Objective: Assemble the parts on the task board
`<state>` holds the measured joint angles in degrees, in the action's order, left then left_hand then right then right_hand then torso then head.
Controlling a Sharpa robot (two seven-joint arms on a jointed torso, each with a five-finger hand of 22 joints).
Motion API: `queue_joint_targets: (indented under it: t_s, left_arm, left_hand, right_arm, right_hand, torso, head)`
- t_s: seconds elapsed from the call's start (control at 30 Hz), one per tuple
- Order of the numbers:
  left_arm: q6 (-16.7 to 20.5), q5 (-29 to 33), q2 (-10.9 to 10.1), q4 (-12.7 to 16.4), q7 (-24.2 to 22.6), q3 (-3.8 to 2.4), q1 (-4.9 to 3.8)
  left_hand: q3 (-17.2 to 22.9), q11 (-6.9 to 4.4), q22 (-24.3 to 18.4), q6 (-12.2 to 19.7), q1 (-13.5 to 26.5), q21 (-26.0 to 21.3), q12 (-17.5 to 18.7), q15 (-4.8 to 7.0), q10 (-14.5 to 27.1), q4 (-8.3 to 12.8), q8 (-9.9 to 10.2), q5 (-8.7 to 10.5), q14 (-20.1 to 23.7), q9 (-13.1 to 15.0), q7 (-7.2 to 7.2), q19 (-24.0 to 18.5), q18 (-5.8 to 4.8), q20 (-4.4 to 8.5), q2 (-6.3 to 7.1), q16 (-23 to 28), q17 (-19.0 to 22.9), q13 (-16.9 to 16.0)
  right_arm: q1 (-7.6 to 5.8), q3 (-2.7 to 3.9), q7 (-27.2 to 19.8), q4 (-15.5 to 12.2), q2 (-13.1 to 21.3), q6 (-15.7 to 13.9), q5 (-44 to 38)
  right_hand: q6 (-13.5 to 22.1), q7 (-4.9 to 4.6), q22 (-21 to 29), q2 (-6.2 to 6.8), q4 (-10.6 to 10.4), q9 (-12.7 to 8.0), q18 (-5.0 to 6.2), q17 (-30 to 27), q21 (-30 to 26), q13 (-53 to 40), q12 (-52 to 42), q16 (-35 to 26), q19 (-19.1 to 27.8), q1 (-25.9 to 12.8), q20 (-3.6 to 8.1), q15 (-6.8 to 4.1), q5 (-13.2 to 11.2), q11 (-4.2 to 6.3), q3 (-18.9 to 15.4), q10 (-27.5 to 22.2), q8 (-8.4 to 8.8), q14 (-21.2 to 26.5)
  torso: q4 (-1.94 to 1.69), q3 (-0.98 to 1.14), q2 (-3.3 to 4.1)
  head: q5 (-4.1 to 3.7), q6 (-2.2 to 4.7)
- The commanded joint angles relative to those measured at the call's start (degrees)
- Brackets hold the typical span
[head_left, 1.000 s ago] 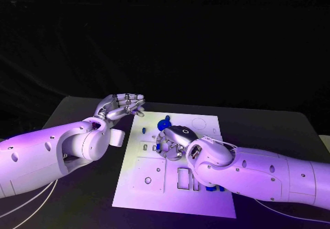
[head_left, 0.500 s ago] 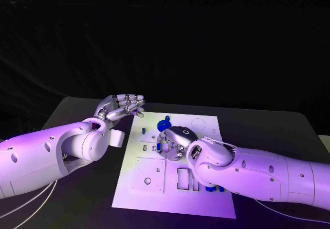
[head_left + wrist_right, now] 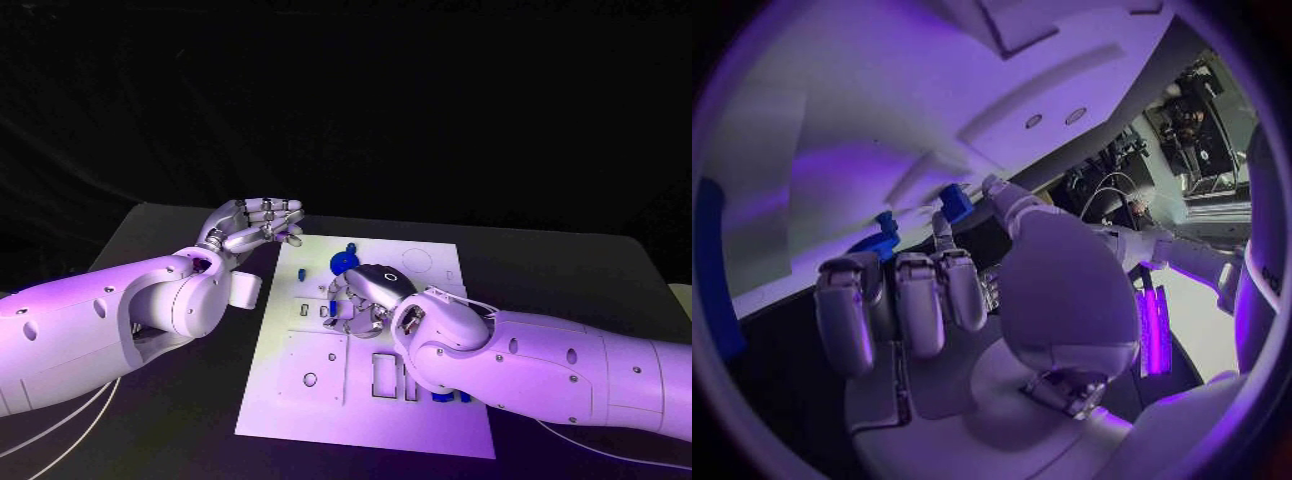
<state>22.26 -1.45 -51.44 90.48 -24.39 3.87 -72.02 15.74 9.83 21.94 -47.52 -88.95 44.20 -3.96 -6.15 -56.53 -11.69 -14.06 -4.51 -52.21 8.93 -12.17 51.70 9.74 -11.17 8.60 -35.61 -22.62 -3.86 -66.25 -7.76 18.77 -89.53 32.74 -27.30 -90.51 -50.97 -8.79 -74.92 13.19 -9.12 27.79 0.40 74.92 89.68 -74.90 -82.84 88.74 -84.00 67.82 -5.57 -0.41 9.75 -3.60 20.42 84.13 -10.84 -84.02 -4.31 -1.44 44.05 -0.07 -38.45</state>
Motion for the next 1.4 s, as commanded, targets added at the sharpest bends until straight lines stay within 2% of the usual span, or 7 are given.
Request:
queue_joint_targets:
  t_s: [0.03,0.5,0.57,0.73,0.87,1.07,1.4]
  left_arm:
    - [-1.2,-0.6,0.0,0.1,0.2,-0.04,-0.1]
    - [-8.0,-21.1,0.2,-0.9,21.5,-0.04,-0.1]
    - [-10.0,-25.0,0.6,-1.2,25.4,-0.04,-0.1]
    - [-15.3,-32.3,1.9,-2.3,33.2,-0.05,-0.57]
    - [-21.7,-38.8,3.7,-4.0,41.3,-0.04,-1.92]
    - [-28.8,-45.5,6.6,-6.0,49.0,-0.02,-4.03]
    - [-33.8,-52.5,12.1,-9.6,53.3,0.24,-5.87]
  left_hand:
    - [0.2,0.1,0.1,0.3,-0.2,0.3,-0.1,-0.1,0.1,0.3,-0.1,0.19,0.3,0.0,-0.84,-0.5,0.72,0.01,-0.01,0.1,0.1,0.0]
    - [-1.2,-4.98,3.3,-5.5,11.5,8.5,-11.9,4.88,-17.0,-4.8,-4.2,-0.17,-15.2,1.9,2.69,8.6,1.04,3.89,-1.9,-14.6,-6.7,-5.7]
    - [-0.4,-6.03,13.4,-4.9,11.7,17.8,-17.6,6.28,-16.3,-5.0,-5.4,0.18,-23.6,2.9,3.46,14.7,-0.4,5.84,-1.7,-30.1,-23.6,-10.2]
    - [-0.5,-6.44,24.2,-4.6,13.0,25.0,-24.5,6.71,-15.4,-4.6,-7.1,0.18,-28.8,4.2,3.97,19.0,-1.95,6.11,-1.66,-40.3,-39.0,-15.5]
    - [-1.7,-7.35,35.1,-2.6,20.1,31.8,-45.1,7.57,-10.1,-5.0,-13.2,0.15,-34.3,9.0,5.05,24.1,-3.63,7.03,-2.99,-49.0,-55.3,-32.1]
    - [-3.8,-8.33,41.8,-2.4,22.7,35.0,-59.5,8.45,-14.8,-5.1,-18.6,0.2,-35.7,13.2,6.21,27.9,-4.86,7.97,-3.73,-51.1,-59.7,-48.0]
    - [-6.3,-9.05,44.5,-1.9,24.3,36.2,-63.0,9.07,-15.7,-5.1,-22.6,0.14,-36.2,17.2,7.07,29.2,-5.36,8.58,-3.93,-51.9,-61.4,-52.1]
  right_arm:
    - [0.04,0.0,-0.9,-0.5,0.5,-2.5,-0.7]
    - [-3.22,0.96,-18.3,-5.1,11.0,-11.9,18.0]
    - [-4.1,1.02,-19.7,-5.8,13.1,-11.4,21.9]
    - [-5.35,1.07,-20.8,-6.7,16.5,-10.4,26.4]
    - [-5.94,1.09,-21.1,-7.0,19.0,-9.8,29.0]
    - [-6.23,1.1,-20.8,-6.6,20.8,-9.4,31.3]
    - [-6.34,1.09,-19.9,-5.9,21.7,-9.2,32.1]
  right_hand:
    - [0.4,0.03,-15.0,-0.31,-0.8,-0.2,-0.38,9.3,0.3,-8.5,0.3,-0.4,-6.0,1.3,-0.48,0.33,-0.2,-0.41,-1.8,0.4,0.3,-4.8]
    - [0.0,-0.08,-12.7,-2.52,-2.3,-0.7,0.53,7.4,-2.7,-7.2,1.8,-1.0,-3.8,6.2,-0.51,0.36,3.0,-0.46,-2.9,-0.8,0.2,-4.3]
    - [-0.3,-0.02,-12.6,-2.68,-2.5,-0.6,0.58,7.3,-2.9,-7.1,1.9,-1.1,-3.7,6.1,-0.49,0.33,3.1,-0.42,-2.8,-0.8,0.03,-4.3]
    - [-0.6,0.06,-12.5,-2.83,-2.7,-0.6,0.6,7.3,-2.9,-7.0,2.0,-1.1,-3.7,6.0,-0.46,0.28,3.3,-0.35,-2.6,-0.9,-0.16,-4.3]
    - [-0.9,0.14,-12.6,-2.82,-2.9,-0.6,0.59,7.4,-2.9,-7.1,1.8,-1.1,-3.7,6.0,-0.43,0.23,3.4,-0.28,-2.6,-0.8,-0.33,-4.3]
    - [-1.1,0.21,-12.6,-2.77,-2.9,-0.5,0.58,7.4,-2.9,-7.1,1.9,-1.1,-3.7,5.9,-0.39,0.18,3.6,-0.22,-2.5,-0.8,-0.45,-4.3]
    - [-1.2,0.23,-12.5,-2.68,-3.0,-0.5,0.62,7.3,-3.0,-7.0,2.0,-1.1,-3.6,5.9,-0.37,0.16,3.7,-0.19,-2.5,-0.9,-0.48,-4.3]
  torso:
    - [-0.01,-0.01,-0.04]
    - [0.27,0.1,-0.79]
    - [0.18,0.11,-0.99]
    - [0.29,0.29,-1.54]
    - [0.33,0.54,-2.1]
    - [0.28,0.99,-2.71]
    - [0.13,1.42,-3.08]
  head:
    - [0.03,0.05]
    - [0.07,0.35]
    - [0.03,0.46]
    - [0.29,0.18]
    - [0.52,0.2]
    - [0.89,-0.03]
    - [1.19,-0.75]
